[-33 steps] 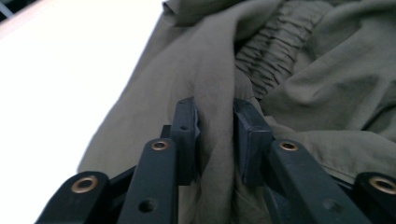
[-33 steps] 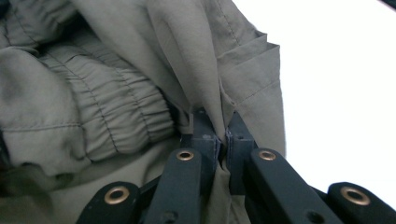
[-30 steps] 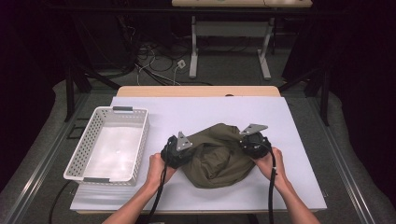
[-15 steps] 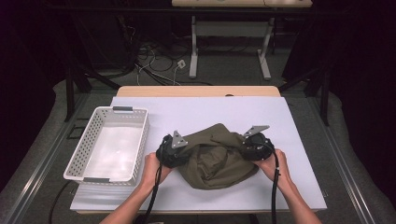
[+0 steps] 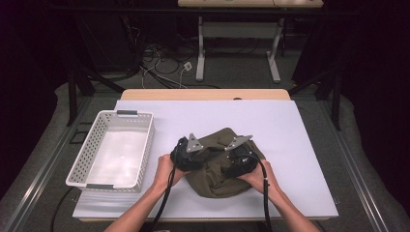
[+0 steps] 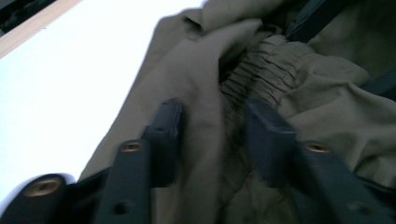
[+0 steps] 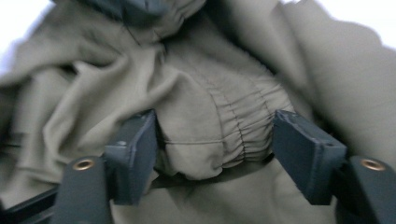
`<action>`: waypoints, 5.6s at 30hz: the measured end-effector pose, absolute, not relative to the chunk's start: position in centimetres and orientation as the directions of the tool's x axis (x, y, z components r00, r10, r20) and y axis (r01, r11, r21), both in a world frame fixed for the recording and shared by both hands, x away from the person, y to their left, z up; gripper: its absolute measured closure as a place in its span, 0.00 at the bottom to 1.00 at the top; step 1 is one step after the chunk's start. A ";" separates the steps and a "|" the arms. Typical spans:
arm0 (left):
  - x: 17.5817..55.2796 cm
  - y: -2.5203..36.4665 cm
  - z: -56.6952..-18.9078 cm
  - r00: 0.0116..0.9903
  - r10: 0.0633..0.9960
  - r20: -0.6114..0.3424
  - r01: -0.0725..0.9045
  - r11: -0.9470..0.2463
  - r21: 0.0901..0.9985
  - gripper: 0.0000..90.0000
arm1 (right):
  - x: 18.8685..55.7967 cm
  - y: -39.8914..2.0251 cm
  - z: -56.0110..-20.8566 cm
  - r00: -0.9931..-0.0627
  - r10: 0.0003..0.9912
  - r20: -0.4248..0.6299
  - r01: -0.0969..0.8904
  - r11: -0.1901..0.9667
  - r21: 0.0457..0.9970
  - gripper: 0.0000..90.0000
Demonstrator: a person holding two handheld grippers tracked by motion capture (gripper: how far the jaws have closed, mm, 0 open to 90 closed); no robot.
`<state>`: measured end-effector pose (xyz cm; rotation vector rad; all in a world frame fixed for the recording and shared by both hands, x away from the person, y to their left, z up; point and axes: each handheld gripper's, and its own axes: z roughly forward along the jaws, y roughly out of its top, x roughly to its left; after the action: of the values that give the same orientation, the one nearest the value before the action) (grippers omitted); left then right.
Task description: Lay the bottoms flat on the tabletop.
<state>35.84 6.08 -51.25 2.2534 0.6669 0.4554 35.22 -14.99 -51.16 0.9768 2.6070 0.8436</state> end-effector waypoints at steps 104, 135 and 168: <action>35.7 8.1 -52.2 0.750 0.656 0.089 0.391 -0.547 0.741 0.98 | 32.7 -15.2 -49.9 -0.751 0.643 -0.153 0.420 0.642 0.641 1.00; 36.3 6.7 -53.2 0.736 0.671 0.090 0.432 -0.569 0.700 0.50 | 34.0 -21.0 -48.6 -0.602 0.782 -0.160 0.505 0.528 0.683 0.63; 33.4 8.7 -51.5 0.762 0.647 0.032 0.431 -0.544 0.720 0.99 | 33.8 -20.7 -49.4 -0.620 0.748 -0.235 0.471 0.595 0.651 0.93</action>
<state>33.39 8.70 -51.51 2.2301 0.8016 0.3833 33.79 -20.67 -49.42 0.9680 2.3312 0.7490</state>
